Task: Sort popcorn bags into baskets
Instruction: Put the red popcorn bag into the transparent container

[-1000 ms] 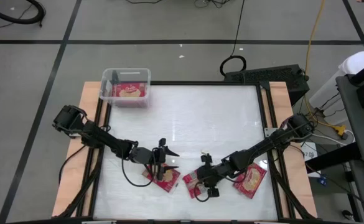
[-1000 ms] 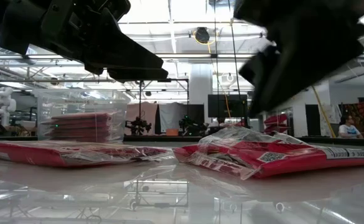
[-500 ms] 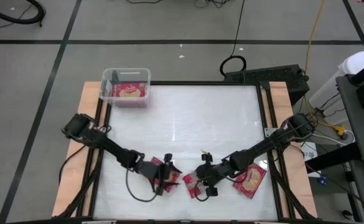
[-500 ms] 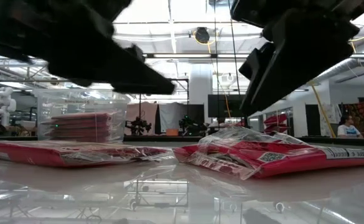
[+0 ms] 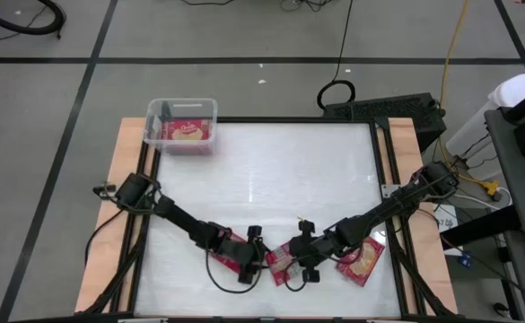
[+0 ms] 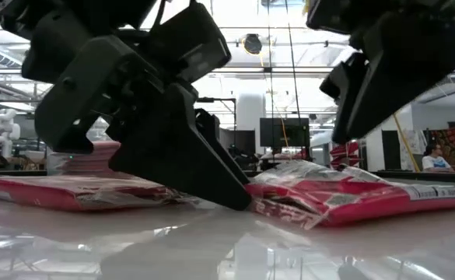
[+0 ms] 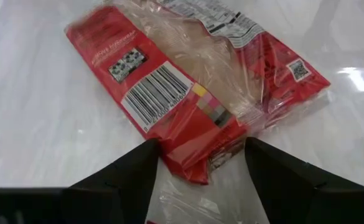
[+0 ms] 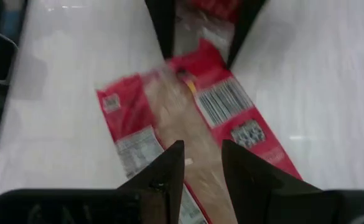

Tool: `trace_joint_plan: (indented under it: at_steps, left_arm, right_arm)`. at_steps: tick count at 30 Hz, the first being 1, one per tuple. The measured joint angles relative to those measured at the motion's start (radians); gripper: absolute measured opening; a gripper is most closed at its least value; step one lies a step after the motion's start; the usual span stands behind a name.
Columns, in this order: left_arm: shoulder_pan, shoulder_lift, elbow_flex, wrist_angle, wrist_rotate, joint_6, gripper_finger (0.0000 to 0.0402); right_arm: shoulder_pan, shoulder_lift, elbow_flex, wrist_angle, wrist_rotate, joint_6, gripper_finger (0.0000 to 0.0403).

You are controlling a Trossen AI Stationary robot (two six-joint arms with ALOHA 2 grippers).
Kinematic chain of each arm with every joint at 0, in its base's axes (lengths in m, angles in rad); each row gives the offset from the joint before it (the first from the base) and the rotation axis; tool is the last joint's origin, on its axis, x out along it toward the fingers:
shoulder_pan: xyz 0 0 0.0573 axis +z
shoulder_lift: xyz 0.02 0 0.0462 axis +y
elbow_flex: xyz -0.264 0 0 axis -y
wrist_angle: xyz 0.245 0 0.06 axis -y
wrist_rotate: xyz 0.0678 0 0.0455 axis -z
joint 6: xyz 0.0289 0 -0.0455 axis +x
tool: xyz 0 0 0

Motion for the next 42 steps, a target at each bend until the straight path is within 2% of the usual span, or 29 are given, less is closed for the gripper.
trace_joint_plan:
  at_steps: [3,6,13,14,18,25,30,33,35,42]
  left_arm:
    - [0.008,0.001,0.004,-0.025,0.007,-0.005,0.0232]
    - [0.012,0.001,0.003,-0.023,0.007,0.009,0.0195]
    - [0.023,0.000,0.001,-0.007,-0.018,0.072,0.0030]
    - [0.025,-0.006,0.000,-0.008,-0.033,0.084,0.0016]
    - [0.035,-0.024,-0.004,0.000,-0.083,0.118,0.0013]
    - [0.068,-0.129,-0.002,-0.025,-0.096,0.187,0.0006]
    - [0.082,-0.213,-0.001,-0.073,-0.117,0.298,0.0004]
    - [0.086,-0.246,-0.002,-0.093,-0.127,0.367,0.0006]
    - [0.090,-0.274,-0.002,-0.117,-0.147,0.356,0.0004]
    - [0.150,-0.355,-0.001,-0.134,-0.172,0.162,0.0004]
  right_arm:
    - [0.007,-0.001,0.001,0.006,0.001,0.000,0.0102]
    - [0.014,-0.004,0.000,0.008,0.002,-0.001,0.0102]
    - [0.037,-0.005,0.000,0.017,0.078,0.000,0.0102]
    - [0.040,-0.005,0.000,0.017,0.086,0.006,0.0102]
    - [0.056,-0.004,0.000,0.021,0.186,0.022,0.0102]
    - [0.091,-0.012,0.000,0.036,0.376,0.012,0.0102]
    - [0.123,-0.046,0.000,0.040,0.555,-0.023,0.0102]
    - [0.136,-0.086,0.000,0.039,0.628,-0.037,0.0102]
    - [0.138,-0.117,0.001,0.051,0.647,-0.041,0.0102]
    - [0.159,-0.138,0.001,0.070,0.700,-0.104,0.0103]
